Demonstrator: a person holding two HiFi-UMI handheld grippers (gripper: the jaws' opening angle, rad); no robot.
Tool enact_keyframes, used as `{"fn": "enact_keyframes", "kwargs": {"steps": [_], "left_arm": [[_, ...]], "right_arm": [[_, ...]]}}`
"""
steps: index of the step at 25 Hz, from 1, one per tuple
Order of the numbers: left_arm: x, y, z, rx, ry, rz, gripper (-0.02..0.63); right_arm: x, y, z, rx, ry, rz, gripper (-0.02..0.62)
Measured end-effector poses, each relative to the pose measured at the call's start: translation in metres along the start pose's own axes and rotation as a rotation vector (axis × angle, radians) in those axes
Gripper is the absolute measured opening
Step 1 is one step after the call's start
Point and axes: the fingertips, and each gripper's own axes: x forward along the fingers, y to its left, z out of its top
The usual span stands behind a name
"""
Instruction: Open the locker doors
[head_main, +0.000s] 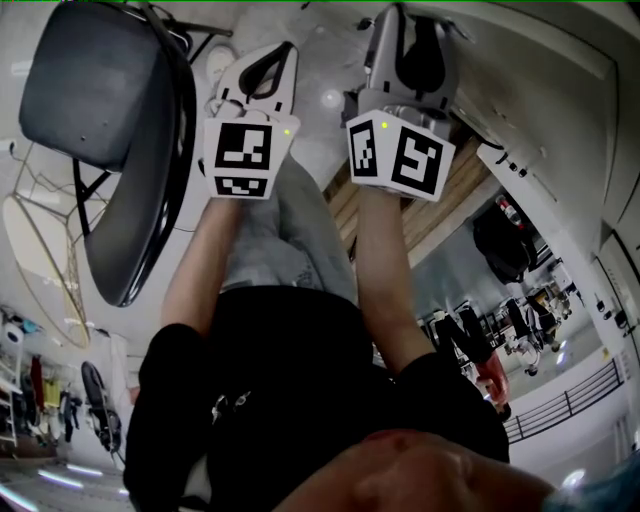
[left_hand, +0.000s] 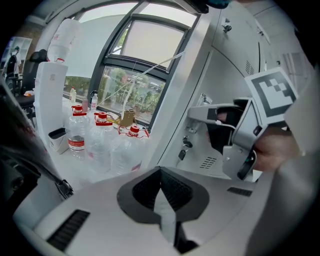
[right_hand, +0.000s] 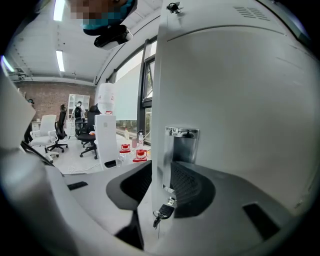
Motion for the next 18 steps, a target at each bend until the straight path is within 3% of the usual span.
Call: {"fn": "enact_keyframes", "kwargs": {"steps": [8,18], "left_arm": [[-0.009,-0.009,-0.004,-0.025,-0.015,-0.020,0.011],[-0.016,-0.010,-0.003,-0.051,-0.059,-0.033,0.011]], "right_arm": [[-0.016,0.001,-0.003,0.032,-0.006,-0.016,0.108],[-0.049,0.018,-0.016,0.034,0.008,0.026,0.106]]}}
